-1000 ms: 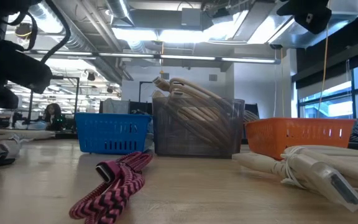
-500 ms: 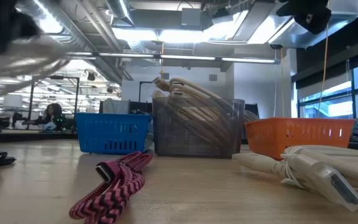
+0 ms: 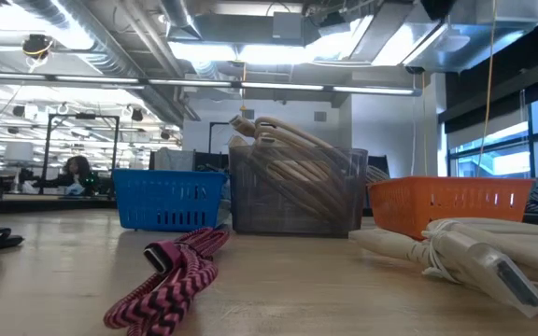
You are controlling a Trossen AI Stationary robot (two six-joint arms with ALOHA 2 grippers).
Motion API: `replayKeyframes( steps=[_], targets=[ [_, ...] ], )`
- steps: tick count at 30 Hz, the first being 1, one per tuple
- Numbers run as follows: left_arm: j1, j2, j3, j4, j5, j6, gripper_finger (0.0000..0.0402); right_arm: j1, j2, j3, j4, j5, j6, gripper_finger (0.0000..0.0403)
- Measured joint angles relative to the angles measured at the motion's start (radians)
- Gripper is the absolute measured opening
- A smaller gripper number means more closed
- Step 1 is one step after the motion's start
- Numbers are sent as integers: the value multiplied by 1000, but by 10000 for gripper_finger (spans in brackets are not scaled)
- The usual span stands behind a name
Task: Pick & Place USB Port
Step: Put the brown HDMI cable into the black bin
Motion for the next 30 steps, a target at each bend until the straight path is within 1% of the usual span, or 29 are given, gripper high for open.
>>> replayKeyframes(
  steps=[2,6,8,11,14,17,20,24,27,30],
  targets=[
    [68,13,-3,85,143,63,22,0,22,0,65,0,-60,116],
    [187,37,-4,164,339,107,22,0,62,0,182,-3,-156,116],
    [234,52,-4,205,456,108,22,-3,79,0,241,-3,-193,116],
    [281,89,-4,283,634,108,22,-7,104,0,319,3,-254,116],
    [309,126,-4,343,743,94,22,-12,117,0,351,63,-318,117],
    [322,152,-4,354,749,86,22,-31,126,0,352,156,-337,117],
    [332,165,-4,370,764,70,22,-68,136,0,354,184,-312,117],
    [339,167,-4,371,791,62,22,-118,156,0,371,172,-266,117],
    [340,167,-4,374,794,61,22,-156,171,0,393,120,-249,120],
    [340,167,-4,374,793,60,22,-187,195,23,398,68,-247,132]
  ],
)
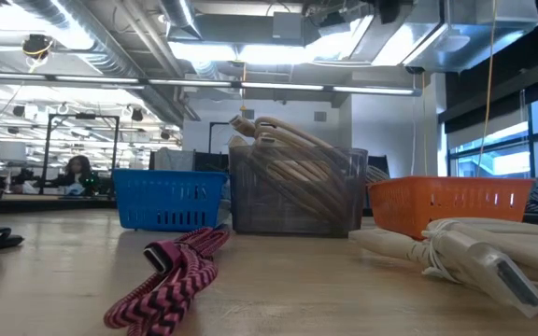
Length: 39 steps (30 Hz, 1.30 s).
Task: Pick & Place USB Port
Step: Put the brown HDMI cable into the black bin
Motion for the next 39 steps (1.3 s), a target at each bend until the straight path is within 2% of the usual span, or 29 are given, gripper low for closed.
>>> replayKeyframes(
  steps=[4,9,17,21,26,31,35,39],
  targets=[
    [0,0,0,-5,0,0,22,-26,58,71,-11,-84,-5,156],
    [0,0,0,-9,2,1,22,-44,151,204,-159,-162,1,184],
    [-1,0,0,-13,17,0,22,-45,267,363,-280,-173,-8,195],
    [-5,0,0,-13,15,-5,22,-50,292,386,-302,-123,-8,158],
    [-8,0,0,-25,8,-3,29,-49,289,388,-351,-73,9,32],
    [-6,-8,0,-64,-21,-16,61,-49,254,389,-452,-22,34,30],
    [-6,-32,0,-131,-52,-25,86,-47,211,390,-627,-22,127,30],
    [-26,-68,2,-160,-20,-23,107,-37,196,385,-841,24,219,30]
  ],
)
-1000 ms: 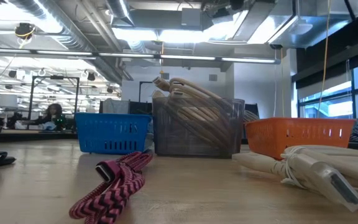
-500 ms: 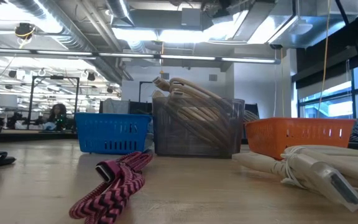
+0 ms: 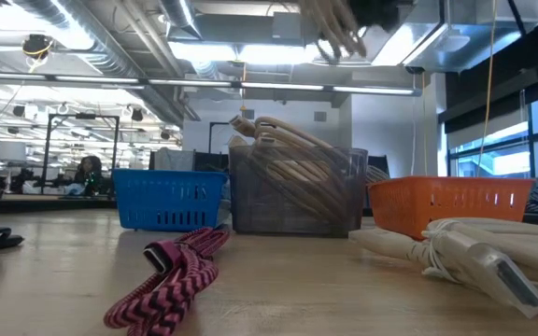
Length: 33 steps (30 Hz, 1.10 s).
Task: Pick & Place USB Port
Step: Put the brown HDMI cable into the black bin
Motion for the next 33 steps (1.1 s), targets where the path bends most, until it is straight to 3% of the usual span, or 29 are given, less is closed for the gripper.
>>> replayKeyframes(
  steps=[3,7,24,33],
  targets=[
    [-3,-16,0,-16,-25,13,120,1,-2,-4,-124,8,93,30],
    [-11,-46,0,-4,-21,61,126,-13,0,-48,-94,-82,115,30],
    [-9,-47,-1,-2,-40,53,127,-227,10,-279,259,-360,46,30],
    [-9,-47,-2,6,-44,67,127,-292,85,-433,533,-513,122,30]
  ],
)
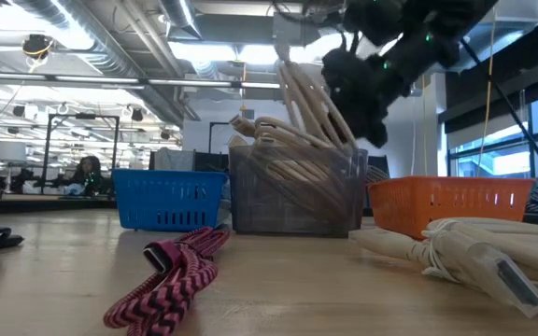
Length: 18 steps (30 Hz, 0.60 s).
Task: Pick & Place USB Port
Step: Put the brown HDMI cable into the black bin
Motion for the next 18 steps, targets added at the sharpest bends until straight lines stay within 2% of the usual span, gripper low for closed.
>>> replayKeyframes(
  steps=[10,18],
  targets=[
    [0,1,0,31,-5,20,127,-4,219,0,192,-102,31,30],
    [0,1,0,31,-5,20,127,-12,226,0,208,-102,27,35]
  ],
)
